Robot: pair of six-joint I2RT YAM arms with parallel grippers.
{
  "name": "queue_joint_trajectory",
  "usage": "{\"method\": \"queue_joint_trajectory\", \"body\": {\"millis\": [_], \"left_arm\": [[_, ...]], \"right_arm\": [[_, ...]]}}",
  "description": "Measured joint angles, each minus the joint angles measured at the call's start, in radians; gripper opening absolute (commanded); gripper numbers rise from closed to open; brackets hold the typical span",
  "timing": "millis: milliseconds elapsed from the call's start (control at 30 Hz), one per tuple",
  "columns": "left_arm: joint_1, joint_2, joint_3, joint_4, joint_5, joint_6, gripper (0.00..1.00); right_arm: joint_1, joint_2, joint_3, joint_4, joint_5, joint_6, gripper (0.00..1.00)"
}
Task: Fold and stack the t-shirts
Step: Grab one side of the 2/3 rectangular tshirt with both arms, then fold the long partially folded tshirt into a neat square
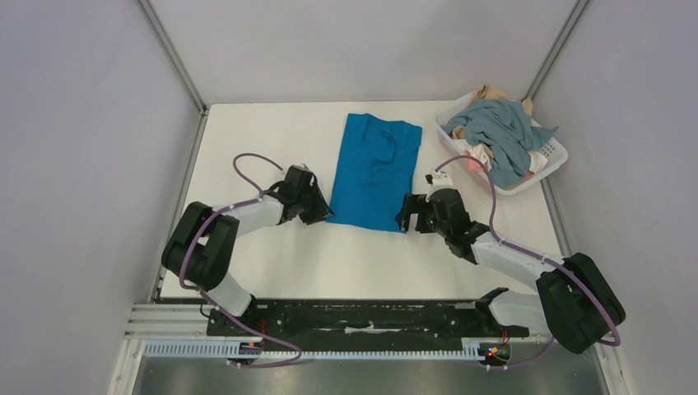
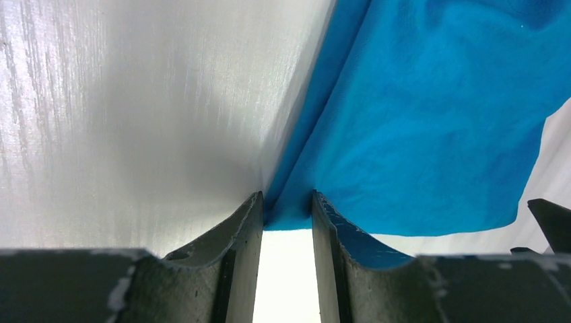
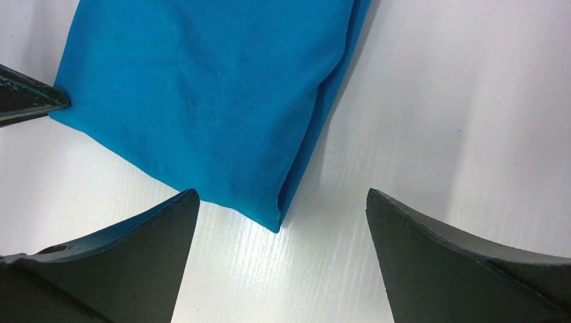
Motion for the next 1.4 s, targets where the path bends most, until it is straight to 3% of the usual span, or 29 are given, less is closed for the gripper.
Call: {"method": "queue_joint_trajectory", "body": {"millis": [233,300,333,367,567,633,767,1000,1100,1267,1400], "left_arm": [[-0.005,0.014,-0.001,0.012,0.047,-0.015,0.32],[-0.016,0.024,-0.001,0.022,0.059,-0.029,0.22],[-0.020,0.031,0.000,0.029,0.065,-0.035,0.09],[-0.024,0.040,0.003,0.033,0.071,-0.042,0.02],[-0.027,0.064,0.019,0.037,0.089,-0.063,0.02],[-0.028,0.059,0.015,0.037,0.085,-0.063,0.02],[-0.032,0.028,-0.018,0.039,0.070,-0.065,0.02],[-0.034,0.017,-0.047,0.074,0.076,-0.079,0.02],[-0.034,0.017,-0.053,0.087,0.079,-0.085,0.02],[-0.053,-0.026,-0.109,0.121,0.073,-0.089,0.02],[-0.142,-0.176,-0.248,0.109,0.042,-0.113,0.02]], "right_arm": [[0.000,0.008,-0.018,0.002,-0.017,0.007,0.98],[0.000,0.008,-0.027,0.003,-0.019,0.007,0.98],[0.000,0.008,-0.033,0.002,-0.021,0.007,0.98],[0.000,0.008,-0.040,0.003,-0.024,0.008,0.98],[0.000,0.004,-0.076,0.000,-0.044,0.014,0.94],[0.000,0.002,-0.077,-0.001,-0.046,0.014,0.88],[0.000,0.016,-0.077,0.004,-0.048,0.016,0.60],[0.031,0.069,-0.073,0.045,-0.084,0.040,0.24],[0.048,0.079,-0.073,0.043,-0.093,0.048,0.00],[0.072,0.040,-0.107,0.029,-0.111,0.061,0.00],[0.146,-0.080,-0.187,-0.002,-0.157,0.072,0.00]]}}
